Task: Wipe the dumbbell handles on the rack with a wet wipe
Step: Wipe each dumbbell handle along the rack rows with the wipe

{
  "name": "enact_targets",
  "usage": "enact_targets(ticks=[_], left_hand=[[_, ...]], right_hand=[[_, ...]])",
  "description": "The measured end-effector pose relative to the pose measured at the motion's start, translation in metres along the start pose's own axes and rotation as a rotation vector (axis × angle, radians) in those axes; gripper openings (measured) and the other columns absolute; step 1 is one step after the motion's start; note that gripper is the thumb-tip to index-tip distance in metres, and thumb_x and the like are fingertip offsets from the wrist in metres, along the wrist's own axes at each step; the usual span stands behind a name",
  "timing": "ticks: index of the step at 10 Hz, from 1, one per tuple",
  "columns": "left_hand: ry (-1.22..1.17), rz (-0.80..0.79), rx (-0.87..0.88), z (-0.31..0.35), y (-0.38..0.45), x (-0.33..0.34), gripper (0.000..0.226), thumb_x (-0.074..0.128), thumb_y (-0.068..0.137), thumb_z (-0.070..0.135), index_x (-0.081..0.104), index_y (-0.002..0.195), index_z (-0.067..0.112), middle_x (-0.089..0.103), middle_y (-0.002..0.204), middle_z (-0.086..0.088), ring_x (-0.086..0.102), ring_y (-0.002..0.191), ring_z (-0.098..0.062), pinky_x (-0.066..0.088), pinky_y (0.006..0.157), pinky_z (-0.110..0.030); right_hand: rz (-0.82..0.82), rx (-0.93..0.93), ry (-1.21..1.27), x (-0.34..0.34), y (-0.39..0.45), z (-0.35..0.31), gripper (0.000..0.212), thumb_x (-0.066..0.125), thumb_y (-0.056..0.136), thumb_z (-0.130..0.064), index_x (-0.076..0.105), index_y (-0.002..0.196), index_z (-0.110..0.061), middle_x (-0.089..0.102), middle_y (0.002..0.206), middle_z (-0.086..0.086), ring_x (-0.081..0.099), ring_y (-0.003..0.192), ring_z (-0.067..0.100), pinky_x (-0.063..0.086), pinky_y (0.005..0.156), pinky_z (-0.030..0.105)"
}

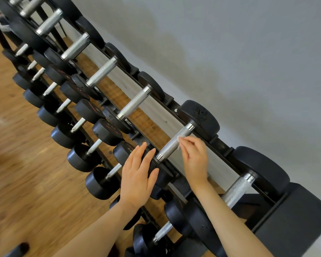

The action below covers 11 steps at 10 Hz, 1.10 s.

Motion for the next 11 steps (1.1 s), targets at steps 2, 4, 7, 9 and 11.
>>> enact_targets(ticks=[2,4,7,9,11], left_hand=[[-0.008,0.006,0.001,0.001,0.000,0.000,0.053,0.035,0.098,0.046,0.037,0.147,0.027,0.028,0.159,0.000,0.024,0.147,-0.026,0.022,0.114,-0.046],[-0.010,0.013,0.006,0.000,-0.001,0.000,0.051,0.035,0.098,0.046,0.035,0.147,0.028,0.029,0.158,-0.001,0.024,0.146,-0.026,0.023,0.113,-0.047],[-0.012,0.031,0.008,0.001,-0.001,-0.001,0.051,0.037,0.098,0.044,0.037,0.146,0.028,0.031,0.157,-0.001,0.026,0.145,-0.027,0.026,0.112,-0.047],[-0.002,0.030,0.009,0.000,-0.001,0.000,0.051,0.036,0.098,0.045,0.035,0.146,0.029,0.029,0.158,0.000,0.025,0.145,-0.026,0.024,0.112,-0.046],[-0.001,0.022,0.004,0.000,-0.001,0.000,0.051,0.036,0.098,0.044,0.037,0.146,0.027,0.030,0.158,-0.001,0.025,0.145,-0.026,0.025,0.112,-0.048]], right_hand=[[-0.034,0.098,0.109,-0.002,-0.003,0.007,0.023,0.060,0.093,-0.008,0.066,0.114,-0.001,0.055,0.107,-0.008,0.054,0.102,-0.008,0.045,0.084,0.007],[0.038,0.181,0.052,-0.009,0.007,0.011,0.037,0.062,0.092,-0.006,0.059,0.129,-0.005,0.056,0.115,0.003,0.055,0.105,0.001,0.045,0.088,0.007],[0.014,0.142,0.201,-0.007,0.007,0.003,0.026,0.059,0.093,-0.009,0.064,0.116,0.002,0.049,0.110,-0.013,0.052,0.105,-0.011,0.044,0.085,0.004],[-0.028,0.159,0.214,0.000,0.002,0.003,0.032,0.051,0.099,-0.028,0.066,0.113,-0.003,0.055,0.108,-0.014,0.054,0.101,-0.009,0.044,0.086,0.008],[0.005,0.344,0.316,0.004,0.000,0.016,0.043,0.048,0.098,-0.042,0.068,0.108,-0.006,0.057,0.099,-0.020,0.054,0.097,-0.013,0.040,0.083,0.007]])
Point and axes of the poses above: each hand's wrist, its own y-axis towards the middle knuckle, its own x-axis out of the palm, z = x × y, the point moved 6 cm from there along y, towards the middle knuckle
